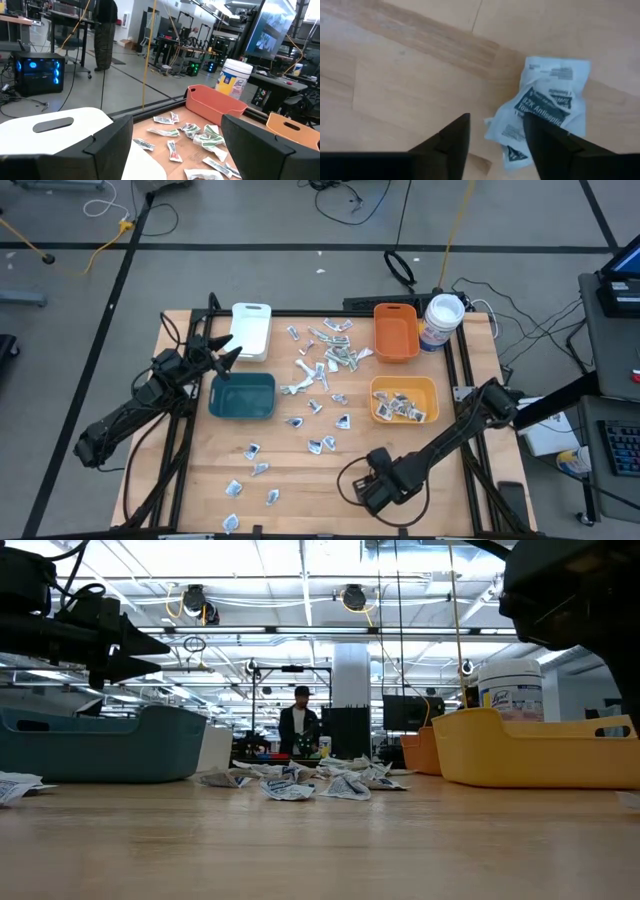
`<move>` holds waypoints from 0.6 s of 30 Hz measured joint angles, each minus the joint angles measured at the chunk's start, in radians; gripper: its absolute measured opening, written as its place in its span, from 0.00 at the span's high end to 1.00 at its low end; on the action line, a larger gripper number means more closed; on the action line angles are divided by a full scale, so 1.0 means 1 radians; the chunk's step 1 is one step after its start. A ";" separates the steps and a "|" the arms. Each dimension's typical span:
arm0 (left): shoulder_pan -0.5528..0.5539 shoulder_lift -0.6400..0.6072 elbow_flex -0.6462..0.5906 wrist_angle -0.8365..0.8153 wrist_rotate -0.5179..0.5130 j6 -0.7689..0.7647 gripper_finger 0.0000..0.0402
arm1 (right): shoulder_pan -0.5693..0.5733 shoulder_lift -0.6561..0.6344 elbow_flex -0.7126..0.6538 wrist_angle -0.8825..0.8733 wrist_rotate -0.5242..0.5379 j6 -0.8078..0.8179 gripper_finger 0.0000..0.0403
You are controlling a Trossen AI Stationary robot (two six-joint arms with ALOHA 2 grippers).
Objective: Pick & Place First Aid Supplies
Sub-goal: Put the antiseptic towelette into the yellow bin
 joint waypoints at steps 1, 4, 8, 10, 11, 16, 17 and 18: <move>0.000 0.000 0.000 0.000 0.000 0.000 0.24 | 0.000 0.000 0.000 0.000 0.001 0.000 0.64; 0.000 0.000 0.000 0.000 0.000 0.000 0.24 | 0.000 0.000 0.000 0.000 0.000 -0.007 0.76; 0.000 0.000 0.000 0.000 0.000 0.000 0.24 | 0.001 0.000 0.000 -0.001 0.000 -0.033 0.93; 0.000 0.000 0.000 0.000 0.000 0.000 0.24 | 0.001 0.000 0.000 -0.001 0.003 -0.052 0.98; 0.000 0.000 0.000 0.000 0.000 0.000 0.24 | 0.000 0.000 0.000 -0.001 0.004 -0.060 0.99; 0.000 0.000 0.000 0.000 0.000 0.000 0.24 | 0.000 0.000 0.000 -0.002 0.006 -0.077 1.00; 0.000 0.000 0.000 0.000 0.000 0.000 0.24 | 0.000 0.000 0.000 -0.002 0.007 -0.085 1.00; 0.000 0.000 0.000 0.000 0.000 0.000 0.24 | 0.000 0.000 0.001 -0.006 0.007 -0.089 1.00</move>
